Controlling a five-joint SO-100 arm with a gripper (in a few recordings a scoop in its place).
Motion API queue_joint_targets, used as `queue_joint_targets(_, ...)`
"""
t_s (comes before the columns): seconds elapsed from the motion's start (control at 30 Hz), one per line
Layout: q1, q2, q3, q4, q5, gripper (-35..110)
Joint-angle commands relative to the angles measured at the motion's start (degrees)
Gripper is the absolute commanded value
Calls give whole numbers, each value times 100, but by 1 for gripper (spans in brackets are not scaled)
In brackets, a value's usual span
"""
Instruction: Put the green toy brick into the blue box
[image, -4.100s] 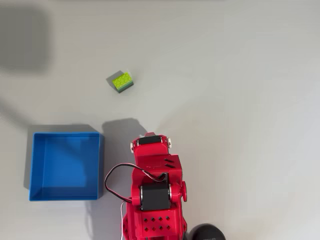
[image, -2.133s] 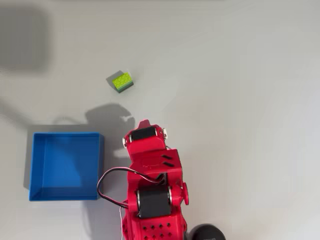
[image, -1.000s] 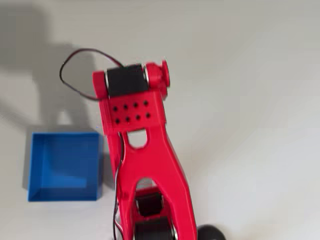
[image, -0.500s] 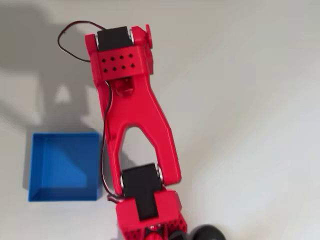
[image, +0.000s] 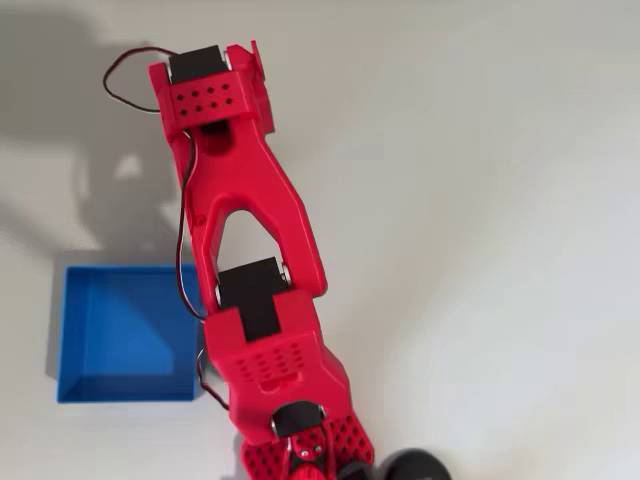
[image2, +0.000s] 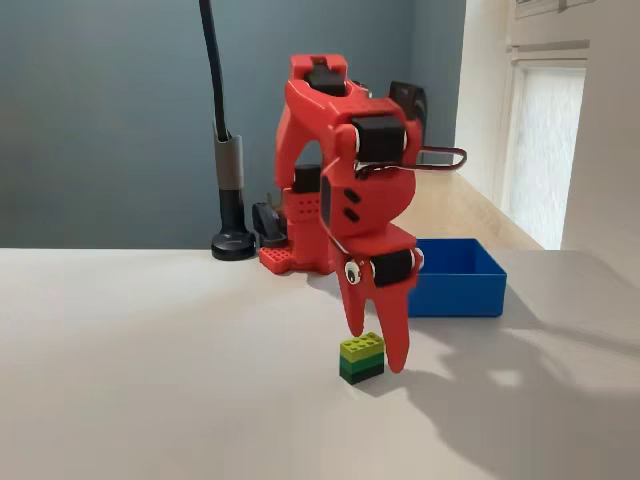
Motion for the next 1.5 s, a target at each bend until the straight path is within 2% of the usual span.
queue_joint_targets(0.0, -97, 35, -422, -53, -88, 28)
queue_joint_targets(0.43, -70, -158, -519, -185, 97, 0)
queue_joint_targets(0.93, -53, -53, -483, -114, 88, 0)
queue_joint_targets(1.13, -62, 0, -853, 633, 193, 0)
queue_joint_targets(1.47, -404, 1459, -932, 1081, 123, 0)
